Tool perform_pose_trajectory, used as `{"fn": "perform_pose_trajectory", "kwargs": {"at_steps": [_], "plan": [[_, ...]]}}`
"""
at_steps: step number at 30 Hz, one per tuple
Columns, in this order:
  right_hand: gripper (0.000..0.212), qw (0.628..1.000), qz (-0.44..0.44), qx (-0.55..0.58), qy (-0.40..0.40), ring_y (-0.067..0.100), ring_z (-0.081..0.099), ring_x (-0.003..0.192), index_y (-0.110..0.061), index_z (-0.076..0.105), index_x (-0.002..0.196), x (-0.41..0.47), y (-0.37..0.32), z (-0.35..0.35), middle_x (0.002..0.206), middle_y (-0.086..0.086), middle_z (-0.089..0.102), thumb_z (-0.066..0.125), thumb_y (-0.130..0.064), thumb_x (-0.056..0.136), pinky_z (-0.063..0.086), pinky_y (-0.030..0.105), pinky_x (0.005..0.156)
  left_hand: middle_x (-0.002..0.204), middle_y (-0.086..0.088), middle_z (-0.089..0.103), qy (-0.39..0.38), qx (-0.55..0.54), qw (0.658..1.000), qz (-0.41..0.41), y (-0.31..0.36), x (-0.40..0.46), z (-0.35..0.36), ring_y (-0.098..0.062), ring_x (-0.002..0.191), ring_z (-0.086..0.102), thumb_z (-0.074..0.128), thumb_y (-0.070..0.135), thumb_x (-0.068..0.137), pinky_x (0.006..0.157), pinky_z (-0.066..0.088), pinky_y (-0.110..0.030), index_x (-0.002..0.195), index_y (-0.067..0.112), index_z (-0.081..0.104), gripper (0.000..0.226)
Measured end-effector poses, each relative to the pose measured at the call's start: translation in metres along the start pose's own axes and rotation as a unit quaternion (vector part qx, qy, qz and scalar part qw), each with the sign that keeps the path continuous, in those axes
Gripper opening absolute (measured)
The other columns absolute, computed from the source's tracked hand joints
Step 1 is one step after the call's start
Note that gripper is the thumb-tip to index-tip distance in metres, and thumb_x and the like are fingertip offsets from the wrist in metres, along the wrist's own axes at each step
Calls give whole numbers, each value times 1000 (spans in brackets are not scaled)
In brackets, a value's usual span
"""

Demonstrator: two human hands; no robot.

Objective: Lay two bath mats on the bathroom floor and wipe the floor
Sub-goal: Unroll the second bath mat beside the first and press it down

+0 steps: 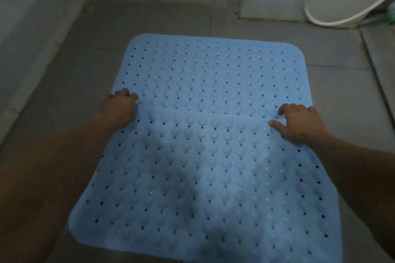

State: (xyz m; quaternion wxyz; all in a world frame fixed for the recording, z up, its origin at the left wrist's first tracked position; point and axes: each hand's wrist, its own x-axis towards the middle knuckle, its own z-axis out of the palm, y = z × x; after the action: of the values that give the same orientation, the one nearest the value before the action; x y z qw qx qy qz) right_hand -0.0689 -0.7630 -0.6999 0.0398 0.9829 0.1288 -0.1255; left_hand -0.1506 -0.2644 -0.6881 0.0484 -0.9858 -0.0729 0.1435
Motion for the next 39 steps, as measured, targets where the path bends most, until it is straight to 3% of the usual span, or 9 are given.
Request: {"fn": "perform_pose_trajectory", "kwargs": {"at_steps": [2,4,7,10,12,15,23,28,39], "plan": [[57,992,-29,39,113,34,54,111,-16,59,120,3,3,28,118,13,58,51,-58,82,39,45,100,141,-25,45,90,-49,992,71,9,3,27,-41,126,47,50,38,86,108,29,-55,142,8,45,63],[51,978,-45,80,187,32,54,114,-15,60,119,1,-6,43,122,11,57,51,-46,80,36,45,104,152,-18,37,150,-94,974,142,29,0,40,-35,138,37,32,47,93,116,20,-55,148,13,38,65],[38,963,-45,136,230,27,54,118,-19,63,118,-9,-40,57,127,6,59,52,-40,88,34,43,108,163,2,15,120,-113,970,180,56,-13,58,-18,149,14,18,53,98,122,3,-45,154,29,21,61],[46,969,-25,144,197,21,38,141,-28,52,137,-30,-79,76,150,0,46,46,-49,96,18,44,121,162,14,-10,86,-101,972,192,70,-25,84,-9,150,-8,10,58,98,122,-8,-42,154,38,0,61],[60,981,12,129,142,19,10,153,-34,26,153,-42,-94,92,165,-6,18,27,-60,99,-2,46,124,161,15,-14,97,-102,974,177,73,-31,97,-7,149,-14,8,60,97,121,-10,-44,153,39,-5,61],[70,988,25,107,105,15,-13,153,-38,3,157,-51,-96,101,166,-10,-7,5,-68,94,-14,45,122,161,16,-16,100,-110,975,163,76,-40,107,-5,147,-18,4,62,95,121,-12,-44,153,38,-5,64],[71,993,18,102,60,15,-20,151,-41,-7,156,-77,-107,99,165,-9,-15,-1,-70,91,-14,46,122,159,18,-20,75,-127,977,153,68,-74,115,-4,146,-22,-9,71,87,120,-14,-44,152,40,-8,72],[72,994,22,97,54,16,-20,151,-40,-11,155,-77,-108,98,165,-8,-18,-3,-69,90,-13,47,122,160,17,-19,70,-110,978,160,66,-71,113,-5,146,-21,2,64,93,121,-12,-45,153,39,-8,65],[67,992,40,96,77,19,-19,152,-38,-10,156,-74,-115,103,165,-5,-17,3,-66,96,-13,49,122,161,17,-12,97,-104,975,173,60,-59,115,-5,148,-16,-4,61,92,121,-10,-43,154,37,-3,66]]}}
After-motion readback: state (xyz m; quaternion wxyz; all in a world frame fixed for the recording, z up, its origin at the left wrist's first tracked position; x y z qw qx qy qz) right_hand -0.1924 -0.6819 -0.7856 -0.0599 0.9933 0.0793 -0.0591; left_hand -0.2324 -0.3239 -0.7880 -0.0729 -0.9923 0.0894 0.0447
